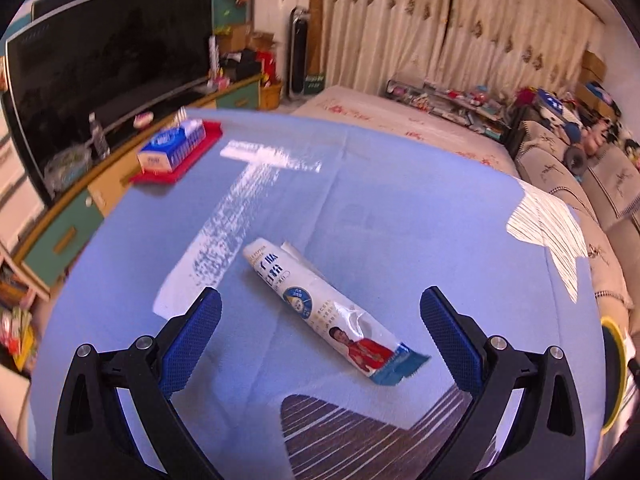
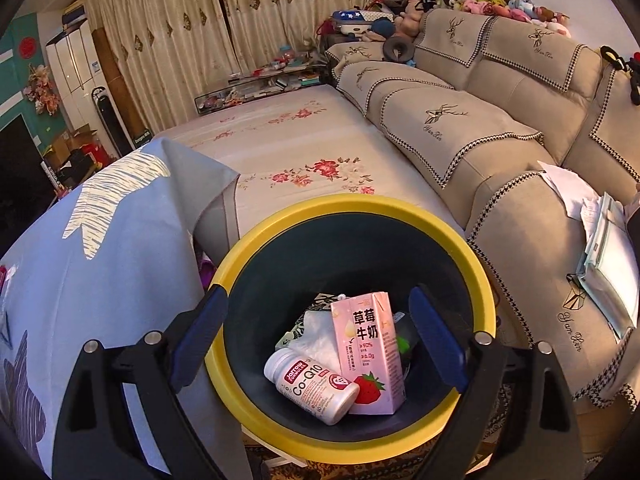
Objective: Collect trash
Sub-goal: 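Grasp the white toothpaste tube with the left gripper, then carry the toothpaste tube over the bin and open the left gripper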
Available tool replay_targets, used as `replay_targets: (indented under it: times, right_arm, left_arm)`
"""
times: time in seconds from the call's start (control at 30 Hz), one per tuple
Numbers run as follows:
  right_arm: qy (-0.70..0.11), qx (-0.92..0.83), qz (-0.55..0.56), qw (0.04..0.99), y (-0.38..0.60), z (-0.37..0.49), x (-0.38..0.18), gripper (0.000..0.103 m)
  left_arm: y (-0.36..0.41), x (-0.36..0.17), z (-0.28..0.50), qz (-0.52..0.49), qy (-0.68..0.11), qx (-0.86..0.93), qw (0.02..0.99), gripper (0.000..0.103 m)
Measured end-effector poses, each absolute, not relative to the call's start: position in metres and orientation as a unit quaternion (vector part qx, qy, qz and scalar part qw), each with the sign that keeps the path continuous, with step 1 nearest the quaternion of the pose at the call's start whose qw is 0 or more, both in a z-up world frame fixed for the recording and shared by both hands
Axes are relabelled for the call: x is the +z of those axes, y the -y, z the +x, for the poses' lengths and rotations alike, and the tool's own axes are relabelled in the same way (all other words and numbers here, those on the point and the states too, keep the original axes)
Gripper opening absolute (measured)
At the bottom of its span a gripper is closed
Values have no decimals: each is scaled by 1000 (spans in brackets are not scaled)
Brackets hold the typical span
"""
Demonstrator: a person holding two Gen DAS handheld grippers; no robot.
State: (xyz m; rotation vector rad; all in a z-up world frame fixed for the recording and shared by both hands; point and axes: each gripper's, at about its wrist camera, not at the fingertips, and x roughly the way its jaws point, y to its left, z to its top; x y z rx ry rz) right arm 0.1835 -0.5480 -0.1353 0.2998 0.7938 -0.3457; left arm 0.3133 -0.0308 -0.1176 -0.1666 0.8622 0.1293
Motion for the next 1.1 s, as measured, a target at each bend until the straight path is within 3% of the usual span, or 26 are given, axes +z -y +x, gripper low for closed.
replay_targets:
  times: [0.23, 0.47, 0.6, 0.67, 1.1]
  right_arm:
    - [-380, -151, 146, 901, 543, 183, -134, 87]
    - [-380, -144, 150, 901, 545, 175, -131, 87]
    - [-373, -142, 158, 903, 547, 165, -127, 87]
    - [-370, -142, 161, 904, 548, 159, -124, 87]
    - [-345, -165, 170, 908, 564, 103, -115, 87]
  left_arm:
    - [25, -144, 346, -111, -476, 79, 869, 95]
    - [24, -144, 349, -85, -480, 60, 871, 52]
    - [32, -140, 342, -58, -478, 27, 876, 34]
    - [41, -136, 337, -38, -473, 12, 880, 18]
    - [152, -82, 277, 57, -411, -120, 902, 18]
